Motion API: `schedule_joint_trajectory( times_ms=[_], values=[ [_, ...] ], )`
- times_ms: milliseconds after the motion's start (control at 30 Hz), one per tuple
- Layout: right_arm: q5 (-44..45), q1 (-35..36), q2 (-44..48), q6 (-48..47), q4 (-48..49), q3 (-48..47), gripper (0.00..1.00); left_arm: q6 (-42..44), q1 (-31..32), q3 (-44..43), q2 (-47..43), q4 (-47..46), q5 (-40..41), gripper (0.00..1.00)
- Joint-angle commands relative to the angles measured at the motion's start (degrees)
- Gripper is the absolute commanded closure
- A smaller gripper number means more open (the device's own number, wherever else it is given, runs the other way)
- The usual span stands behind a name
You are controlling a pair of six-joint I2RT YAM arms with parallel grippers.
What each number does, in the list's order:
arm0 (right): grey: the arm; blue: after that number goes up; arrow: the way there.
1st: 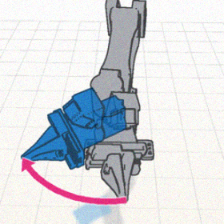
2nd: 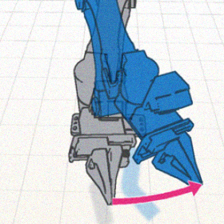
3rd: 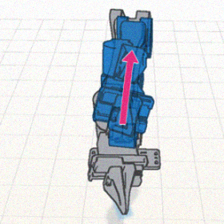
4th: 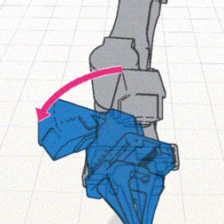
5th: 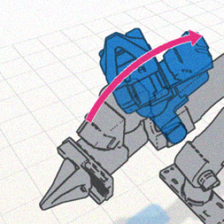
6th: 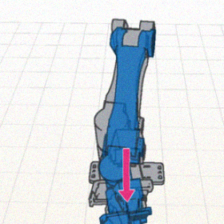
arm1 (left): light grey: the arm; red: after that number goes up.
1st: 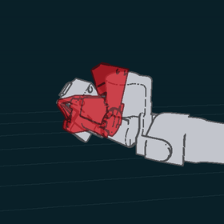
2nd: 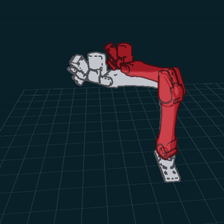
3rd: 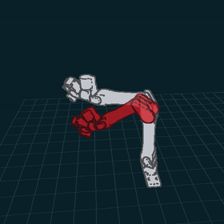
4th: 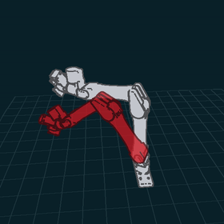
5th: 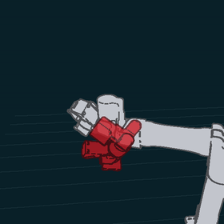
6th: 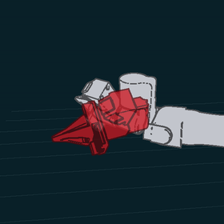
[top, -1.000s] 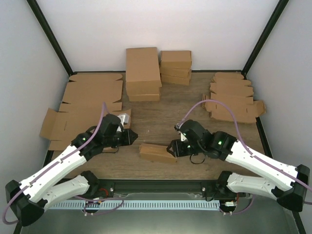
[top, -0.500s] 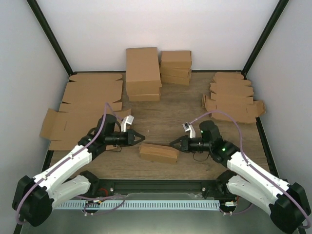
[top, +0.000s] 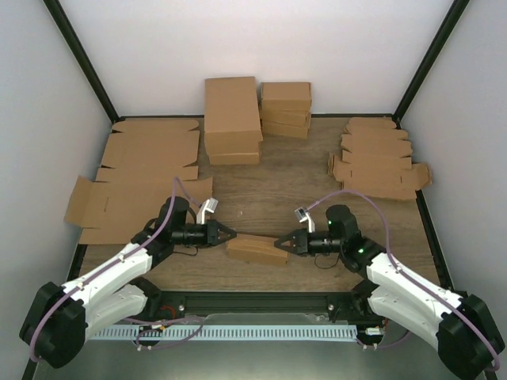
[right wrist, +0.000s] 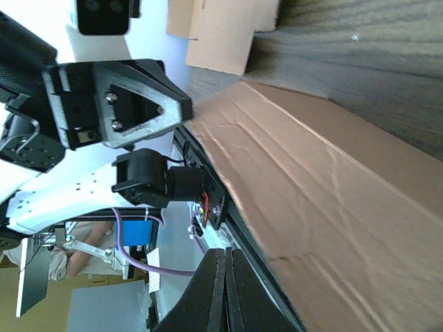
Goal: Fold the paper box
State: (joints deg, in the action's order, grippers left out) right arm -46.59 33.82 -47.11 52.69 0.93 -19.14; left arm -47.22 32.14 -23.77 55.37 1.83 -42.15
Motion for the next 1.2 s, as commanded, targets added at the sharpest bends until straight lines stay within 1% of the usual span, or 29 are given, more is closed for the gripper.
schedule_joint_trajectory(
  times_ms=[0, 167, 400, 600, 767, 900, 1167],
  values=[
    [-2.2, -1.0, -1.4, 0.6, 4.6, 2.4, 0.99, -0.4, -0.2, 2.0, 0.0, -3.5, -1.2, 0.96],
    [-1.9, -1.0, -1.8, 0.4, 5.6, 4.9, 0.99, -0.6, -0.2, 3.8, -0.6, -3.4, -0.8, 0.96],
    [-2.6, -1.1, -1.5, 0.8, 7.1, 7.2, 0.99, -1.5, -0.2, 7.6, -0.2, -6.3, -1.4, 0.96],
    [-3.4, -1.1, 0.8, -0.8, 1.1, -0.4, 0.99, -0.9, -0.2, 7.2, -0.6, -5.4, -1.2, 0.96],
    [-2.8, -1.1, -2.1, -3.8, -2.6, -6.0, 0.98, -1.0, -0.2, 7.2, -0.8, -5.1, -0.9, 0.96],
    [-3.6, -1.1, -6.6, -4.5, 1.3, -5.2, 0.98, -1.0, -0.2, 7.1, -1.2, -4.8, -0.9, 0.96],
    [-5.4, -1.2, -12.2, -3.2, 12.3, 1.7, 0.99, -0.6, -0.2, 7.7, -1.4, -4.2, -0.5, 0.96]
  ],
)
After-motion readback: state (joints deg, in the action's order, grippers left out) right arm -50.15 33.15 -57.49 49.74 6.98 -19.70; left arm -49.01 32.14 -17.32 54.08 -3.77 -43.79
